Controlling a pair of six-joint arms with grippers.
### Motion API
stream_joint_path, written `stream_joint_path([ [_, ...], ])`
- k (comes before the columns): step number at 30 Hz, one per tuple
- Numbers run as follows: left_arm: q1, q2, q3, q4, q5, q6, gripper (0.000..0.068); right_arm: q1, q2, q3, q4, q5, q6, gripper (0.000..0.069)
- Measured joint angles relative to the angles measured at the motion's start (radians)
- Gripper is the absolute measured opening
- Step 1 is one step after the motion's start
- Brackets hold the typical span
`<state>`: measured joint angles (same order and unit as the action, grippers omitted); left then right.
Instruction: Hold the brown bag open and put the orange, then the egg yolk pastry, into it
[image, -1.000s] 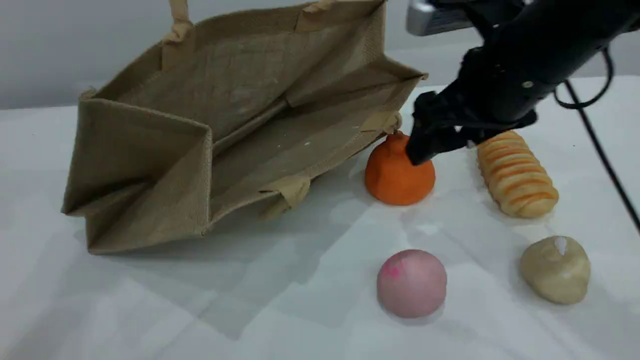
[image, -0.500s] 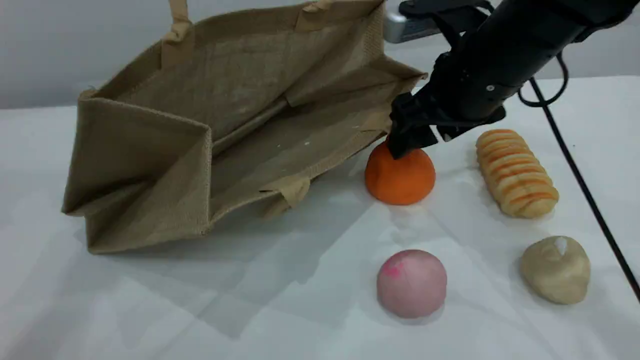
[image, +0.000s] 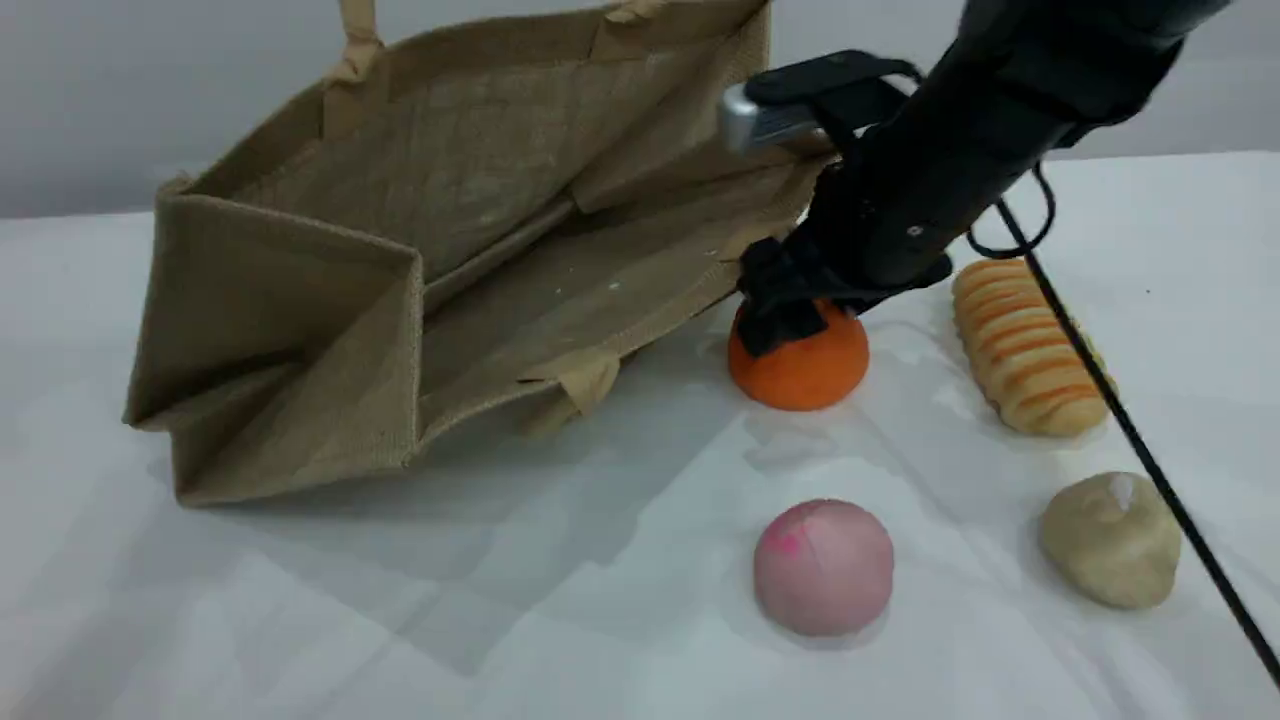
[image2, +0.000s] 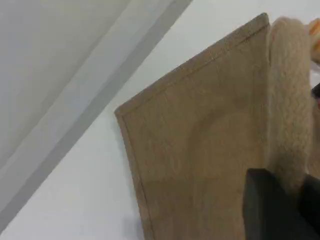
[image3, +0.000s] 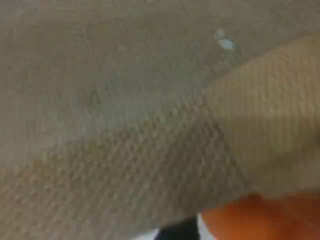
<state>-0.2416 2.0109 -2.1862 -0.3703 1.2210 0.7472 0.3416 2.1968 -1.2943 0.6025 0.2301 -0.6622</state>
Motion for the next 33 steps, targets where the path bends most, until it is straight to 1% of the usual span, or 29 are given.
stream_joint_path([
  [5, 0.000, 0.000, 0.000, -0.003, 0.000, 0.000, 0.0099, -0.001, 0.042, -0.023, -0.001, -0.029, 0.000, 0.0563],
  [8, 0.000, 0.000, 0.000, -0.003, 0.000, -0.001, 0.0099, -0.001, 0.060, -0.023, -0.004, -0.066, 0.000, 0.0524],
  [9, 0.000, 0.000, 0.000, -0.003, 0.000, -0.001, 0.0099, -0.001, 0.062, -0.023, -0.004, -0.070, 0.000, 0.0499],
  [12, 0.000, 0.000, 0.000, -0.004, 0.000, -0.001, 0.0099, -0.001, 0.062, -0.023, -0.004, -0.070, 0.002, 0.0400],
  [15, 0.000, 0.000, 0.000, -0.014, 0.000, -0.001, 0.0099, -0.001, 0.062, -0.023, -0.004, -0.063, 0.002, 0.0255],
  [18, 0.000, 0.000, 0.000, -0.033, 0.000, -0.001, 0.0099, -0.002, 0.060, -0.023, -0.011, -0.044, -0.003, 0.0090],
  [20, 0.000, 0.000, 0.000, -0.030, 0.000, -0.001, 0.0099, -0.002, 0.051, -0.022, -0.026, -0.023, -0.003, 0.0045],
  [25, 0.000, 0.000, 0.000, -0.028, 0.000, -0.001, 0.0099, -0.013, 0.002, -0.014, -0.033, 0.062, 0.016, 0.0029],
  [28, 0.000, 0.000, 0.000, -0.029, 0.000, -0.001, 0.0099, -0.034, -0.056, 0.011, -0.060, 0.123, 0.073, 0.0027],
  [33, 0.000, 0.000, 0.000, -0.029, 0.000, -0.001, 0.0099, -0.067, -0.178, 0.111, -0.147, 0.095, 0.201, 0.0027],
])
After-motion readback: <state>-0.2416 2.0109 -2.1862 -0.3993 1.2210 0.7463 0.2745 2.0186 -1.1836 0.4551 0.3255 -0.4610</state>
